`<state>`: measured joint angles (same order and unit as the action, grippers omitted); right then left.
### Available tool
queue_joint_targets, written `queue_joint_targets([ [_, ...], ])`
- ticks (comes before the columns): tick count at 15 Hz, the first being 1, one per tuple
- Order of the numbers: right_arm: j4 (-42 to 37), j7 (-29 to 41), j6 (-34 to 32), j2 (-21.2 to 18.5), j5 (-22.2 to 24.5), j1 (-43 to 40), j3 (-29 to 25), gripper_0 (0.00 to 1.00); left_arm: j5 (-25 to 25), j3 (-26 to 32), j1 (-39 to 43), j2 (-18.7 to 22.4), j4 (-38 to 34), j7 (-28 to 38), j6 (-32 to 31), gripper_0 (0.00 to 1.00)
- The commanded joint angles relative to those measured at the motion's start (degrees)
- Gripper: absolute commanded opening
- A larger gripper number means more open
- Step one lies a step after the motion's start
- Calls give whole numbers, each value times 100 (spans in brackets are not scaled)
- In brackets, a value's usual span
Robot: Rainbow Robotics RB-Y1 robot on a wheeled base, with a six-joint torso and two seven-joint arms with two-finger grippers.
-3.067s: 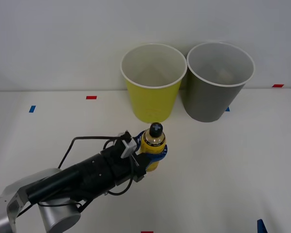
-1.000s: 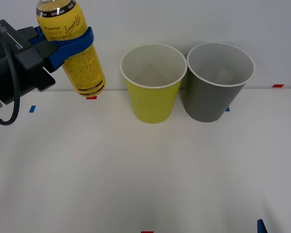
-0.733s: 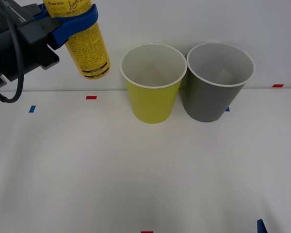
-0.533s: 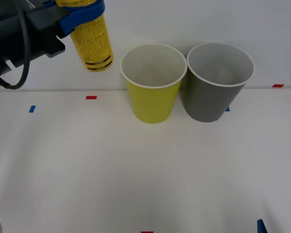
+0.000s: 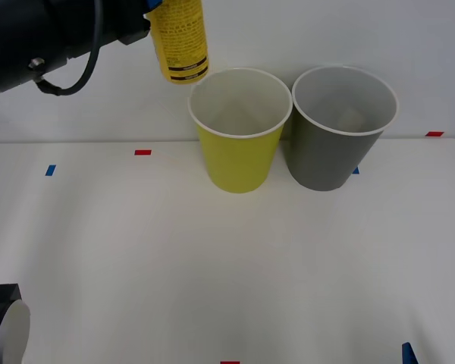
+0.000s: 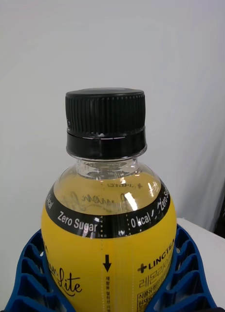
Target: Put cans in the gray bin and PET bottles in the light green bin.
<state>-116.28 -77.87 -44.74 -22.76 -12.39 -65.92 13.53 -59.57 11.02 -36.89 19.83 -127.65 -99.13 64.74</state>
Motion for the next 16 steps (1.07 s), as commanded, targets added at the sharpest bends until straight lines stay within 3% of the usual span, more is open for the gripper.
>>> queue_joint_targets([
  [1,0,0,0,0,0,0,0,100,68,-197,-433,-93,715,-106,-58,0],
  [7,0,0,0,0,0,0,0,100,622,-891,-705,-243,1366,-273,-858,0],
  [16,0,0,0,0,0,0,0,100,666,-1929,-890,-252,2755,-581,-2730,0],
])
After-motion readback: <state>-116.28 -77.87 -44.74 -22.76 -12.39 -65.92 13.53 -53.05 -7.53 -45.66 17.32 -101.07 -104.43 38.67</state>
